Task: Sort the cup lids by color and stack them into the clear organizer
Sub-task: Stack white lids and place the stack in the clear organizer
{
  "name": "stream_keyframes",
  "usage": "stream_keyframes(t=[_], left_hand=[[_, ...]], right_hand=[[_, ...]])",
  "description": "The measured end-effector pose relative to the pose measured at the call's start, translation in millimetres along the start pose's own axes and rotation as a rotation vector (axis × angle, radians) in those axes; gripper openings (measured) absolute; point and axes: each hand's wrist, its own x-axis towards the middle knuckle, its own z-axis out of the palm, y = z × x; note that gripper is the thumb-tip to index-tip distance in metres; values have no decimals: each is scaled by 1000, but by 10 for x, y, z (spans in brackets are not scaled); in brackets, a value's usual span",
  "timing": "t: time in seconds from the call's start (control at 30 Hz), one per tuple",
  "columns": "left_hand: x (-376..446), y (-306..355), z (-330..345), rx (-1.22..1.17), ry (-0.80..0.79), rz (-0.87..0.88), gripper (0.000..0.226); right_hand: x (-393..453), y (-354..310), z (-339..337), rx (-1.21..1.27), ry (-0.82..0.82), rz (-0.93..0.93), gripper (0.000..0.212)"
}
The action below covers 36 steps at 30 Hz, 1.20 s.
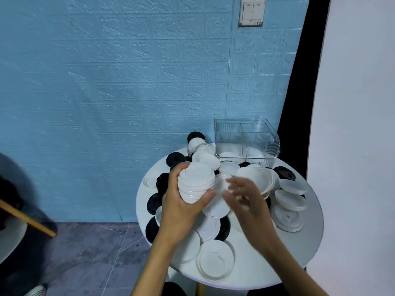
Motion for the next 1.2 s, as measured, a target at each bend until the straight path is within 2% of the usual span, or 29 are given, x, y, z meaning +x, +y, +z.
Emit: stream_keyframes(t=[0.1, 0.2, 0.3, 0.43, 0.5, 0.6, 0.63, 0.77, 0.8, 0.9, 1.0, 1.07, 1.2], left_hand=[[8, 16, -73, -1, 23, -13, 73], [-6, 41, -81, 2, 8, -25, 72], [-24, 37, -80, 8, -4, -21, 72], [-52, 59, -84, -5, -21, -30, 73], [-60, 40, -88, 2, -33, -27, 75], [-73, 39, -74, 7, -44, -16, 74], [-78, 49, -61, 3, -51, -17, 72], [-92, 83, 13, -21, -74, -12, 72], [-92, 85, 34, -25, -78, -10, 72], [-86, 77, 71, -32, -101, -7, 71], [-86, 76, 89, -20, -116, 25, 74], [-82, 87, 106, -20, -116, 33, 76], [-86, 106, 108, -58, -113, 15, 84]], right_hand=[[-505, 345, 11, -272, -191, -83, 45], [-788, 696, 60, -500, -351, -256, 54], [-854, 886, 59, -664, -367, -453, 38], [-838, 953, -96, -647, -391, -485, 36], [-821, 923, -188, -545, -335, -435, 32], [-683, 580, -322, -317, -124, -138, 38], [-589, 463, -348, -248, -67, -78, 31], [-41, 48, -421, -60, 87, -51, 22], [79, -48, -405, -18, 100, -53, 19], [323, -234, -310, 86, 120, -59, 29], [476, -396, -155, 169, 102, 18, 19], [557, -385, -39, 61, 29, 60, 11], [607, -313, 96, -91, -75, 140, 22]])
